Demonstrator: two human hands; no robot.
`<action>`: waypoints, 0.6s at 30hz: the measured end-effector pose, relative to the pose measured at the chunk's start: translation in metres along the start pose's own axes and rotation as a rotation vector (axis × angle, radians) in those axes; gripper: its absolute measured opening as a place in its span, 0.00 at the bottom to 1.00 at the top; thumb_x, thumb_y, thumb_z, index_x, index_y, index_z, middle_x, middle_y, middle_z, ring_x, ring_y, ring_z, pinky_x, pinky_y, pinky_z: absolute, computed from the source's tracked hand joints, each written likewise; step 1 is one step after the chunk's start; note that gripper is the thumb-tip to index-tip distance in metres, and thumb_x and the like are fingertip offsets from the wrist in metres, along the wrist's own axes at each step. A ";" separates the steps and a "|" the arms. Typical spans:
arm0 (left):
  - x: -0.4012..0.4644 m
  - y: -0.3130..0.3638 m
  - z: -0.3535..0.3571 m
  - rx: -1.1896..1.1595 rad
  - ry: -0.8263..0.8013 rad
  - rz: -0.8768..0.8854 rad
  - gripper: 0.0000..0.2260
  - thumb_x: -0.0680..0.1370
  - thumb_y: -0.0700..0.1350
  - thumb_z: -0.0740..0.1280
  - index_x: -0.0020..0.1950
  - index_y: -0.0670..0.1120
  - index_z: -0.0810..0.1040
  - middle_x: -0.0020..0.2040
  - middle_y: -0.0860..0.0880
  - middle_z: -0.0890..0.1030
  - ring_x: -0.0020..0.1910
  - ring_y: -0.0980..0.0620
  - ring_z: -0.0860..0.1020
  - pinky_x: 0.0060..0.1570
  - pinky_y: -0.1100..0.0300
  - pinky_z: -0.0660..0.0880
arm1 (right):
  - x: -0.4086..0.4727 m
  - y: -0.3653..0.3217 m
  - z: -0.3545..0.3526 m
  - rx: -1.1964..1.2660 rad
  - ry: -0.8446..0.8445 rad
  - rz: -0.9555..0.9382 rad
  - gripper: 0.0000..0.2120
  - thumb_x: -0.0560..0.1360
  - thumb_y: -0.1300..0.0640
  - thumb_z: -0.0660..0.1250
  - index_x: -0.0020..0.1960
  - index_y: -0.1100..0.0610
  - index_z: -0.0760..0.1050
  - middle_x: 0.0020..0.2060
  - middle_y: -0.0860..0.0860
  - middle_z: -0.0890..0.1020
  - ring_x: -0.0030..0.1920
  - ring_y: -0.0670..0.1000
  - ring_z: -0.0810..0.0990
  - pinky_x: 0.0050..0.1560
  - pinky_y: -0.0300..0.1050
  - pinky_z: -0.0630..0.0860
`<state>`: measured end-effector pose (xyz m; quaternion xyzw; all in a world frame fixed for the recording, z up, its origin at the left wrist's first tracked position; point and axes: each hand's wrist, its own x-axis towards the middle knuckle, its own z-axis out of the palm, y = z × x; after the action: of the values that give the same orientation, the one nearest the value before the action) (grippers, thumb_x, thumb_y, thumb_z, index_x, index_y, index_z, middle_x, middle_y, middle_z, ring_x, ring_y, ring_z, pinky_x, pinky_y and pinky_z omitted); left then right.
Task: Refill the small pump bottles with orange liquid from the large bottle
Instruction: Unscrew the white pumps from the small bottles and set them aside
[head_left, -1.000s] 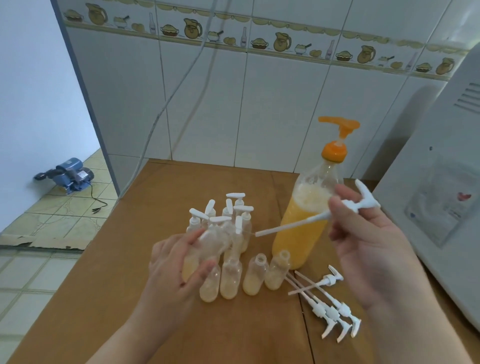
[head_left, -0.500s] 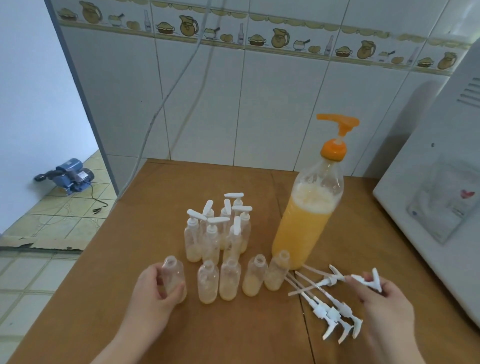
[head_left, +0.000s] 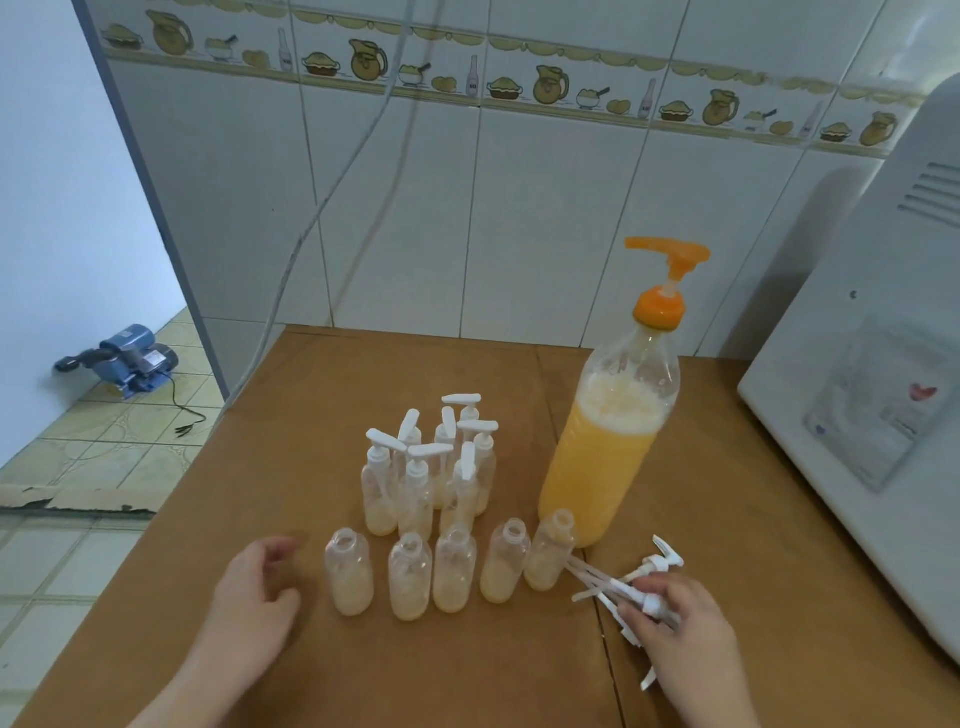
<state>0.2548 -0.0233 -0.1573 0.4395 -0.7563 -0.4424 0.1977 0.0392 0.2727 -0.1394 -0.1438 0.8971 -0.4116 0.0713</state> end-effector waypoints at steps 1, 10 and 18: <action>0.006 0.003 -0.004 -0.012 0.006 -0.010 0.18 0.71 0.29 0.65 0.55 0.47 0.73 0.55 0.46 0.77 0.52 0.49 0.73 0.53 0.57 0.68 | -0.001 0.001 0.000 0.005 0.008 -0.009 0.13 0.66 0.60 0.77 0.38 0.44 0.77 0.46 0.42 0.77 0.51 0.48 0.74 0.50 0.40 0.66; 0.071 0.047 -0.003 -0.048 -0.498 -0.025 0.24 0.72 0.34 0.71 0.64 0.52 0.71 0.60 0.54 0.77 0.58 0.55 0.74 0.52 0.62 0.73 | -0.006 -0.001 -0.015 0.039 0.095 -0.036 0.09 0.71 0.60 0.72 0.45 0.46 0.78 0.48 0.40 0.76 0.54 0.46 0.73 0.52 0.41 0.67; 0.078 0.065 0.016 0.079 -0.493 -0.012 0.13 0.71 0.40 0.72 0.52 0.51 0.76 0.51 0.51 0.80 0.50 0.55 0.78 0.48 0.61 0.75 | -0.013 -0.010 -0.016 0.072 0.139 -0.078 0.11 0.72 0.63 0.70 0.45 0.46 0.77 0.47 0.40 0.78 0.53 0.45 0.73 0.51 0.39 0.66</action>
<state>0.1699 -0.0662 -0.1182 0.3301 -0.7959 -0.5073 -0.0127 0.0498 0.2824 -0.1209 -0.1473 0.8782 -0.4551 -0.0020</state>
